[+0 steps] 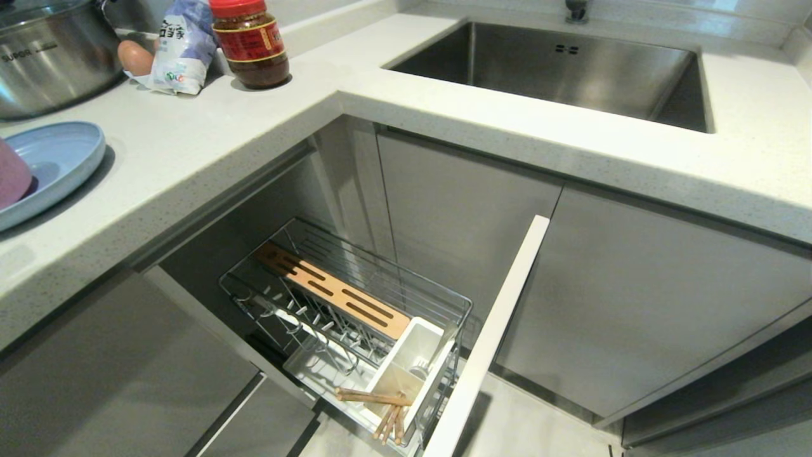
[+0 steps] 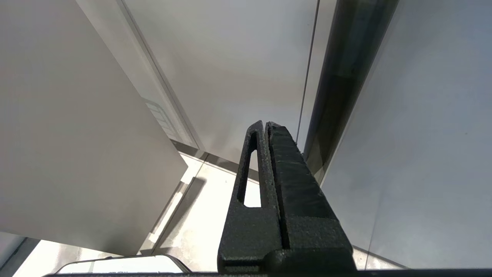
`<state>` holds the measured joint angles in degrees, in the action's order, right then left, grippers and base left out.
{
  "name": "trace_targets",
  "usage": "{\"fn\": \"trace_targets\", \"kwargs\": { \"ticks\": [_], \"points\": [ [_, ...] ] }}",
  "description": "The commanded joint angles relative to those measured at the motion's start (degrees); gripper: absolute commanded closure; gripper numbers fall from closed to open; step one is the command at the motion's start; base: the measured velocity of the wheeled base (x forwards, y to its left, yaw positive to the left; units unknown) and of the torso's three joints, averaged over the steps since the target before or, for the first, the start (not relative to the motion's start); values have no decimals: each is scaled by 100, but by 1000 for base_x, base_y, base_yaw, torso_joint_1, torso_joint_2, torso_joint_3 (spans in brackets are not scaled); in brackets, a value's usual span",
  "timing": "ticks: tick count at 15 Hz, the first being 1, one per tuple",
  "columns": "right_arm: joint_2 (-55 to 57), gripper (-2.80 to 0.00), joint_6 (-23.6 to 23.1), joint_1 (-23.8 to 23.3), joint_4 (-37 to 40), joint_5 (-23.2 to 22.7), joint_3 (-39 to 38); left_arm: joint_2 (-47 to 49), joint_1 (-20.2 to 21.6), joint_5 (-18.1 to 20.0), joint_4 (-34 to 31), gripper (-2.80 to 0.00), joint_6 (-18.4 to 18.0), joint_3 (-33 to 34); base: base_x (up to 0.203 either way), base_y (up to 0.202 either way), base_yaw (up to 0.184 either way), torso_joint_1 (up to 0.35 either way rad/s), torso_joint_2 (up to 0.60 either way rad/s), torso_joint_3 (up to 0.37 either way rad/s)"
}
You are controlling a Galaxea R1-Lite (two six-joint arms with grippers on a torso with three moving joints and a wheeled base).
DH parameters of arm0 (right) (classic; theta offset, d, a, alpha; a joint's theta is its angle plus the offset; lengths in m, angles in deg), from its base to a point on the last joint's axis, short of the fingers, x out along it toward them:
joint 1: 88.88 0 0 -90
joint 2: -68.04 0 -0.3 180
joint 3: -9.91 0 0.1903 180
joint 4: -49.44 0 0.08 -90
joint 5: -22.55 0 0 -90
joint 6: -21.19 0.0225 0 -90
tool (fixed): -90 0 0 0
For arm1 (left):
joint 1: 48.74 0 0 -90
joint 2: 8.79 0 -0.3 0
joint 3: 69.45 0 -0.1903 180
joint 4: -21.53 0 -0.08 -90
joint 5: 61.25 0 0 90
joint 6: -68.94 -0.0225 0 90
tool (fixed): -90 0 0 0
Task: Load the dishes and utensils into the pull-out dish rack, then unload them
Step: Take the fork out of the cupboard
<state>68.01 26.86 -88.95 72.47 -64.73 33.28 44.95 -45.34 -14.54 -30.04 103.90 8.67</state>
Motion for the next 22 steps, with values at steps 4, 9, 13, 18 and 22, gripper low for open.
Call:
{"fn": "trace_targets", "kwargs": {
  "ticks": [4, 9, 13, 18, 22],
  "points": [
    [-24, 0, 4, -1, -2, 1, 0, -254, 402, 176, 1686, 0, -321, 1783, 0, 0, 0, 0, 0, 0],
    [-24, 0, 4, -1, -2, 1, 0, -255, 571, 690, 2648, 0, -394, 2660, 0, 0, 0, 0, 0, 0],
    [-24, 0, 4, -1, -2, 1, 0, -156, 646, 961, 2975, 0, -402, 2833, 0, 0, 0, 0, 0, 0],
    [-24, 0, 4, -1, -2, 1, 0, 20, 757, 1285, 3361, 0, -395, 2927, 0, 0, 0, 0, 0, 0],
    [-24, 0, 4, 5, -2, 1, 0, 163, 864, 1487, 3732, 0, -394, 3112, 0, 0, 0, 0, 0, 0]
  ]
}}
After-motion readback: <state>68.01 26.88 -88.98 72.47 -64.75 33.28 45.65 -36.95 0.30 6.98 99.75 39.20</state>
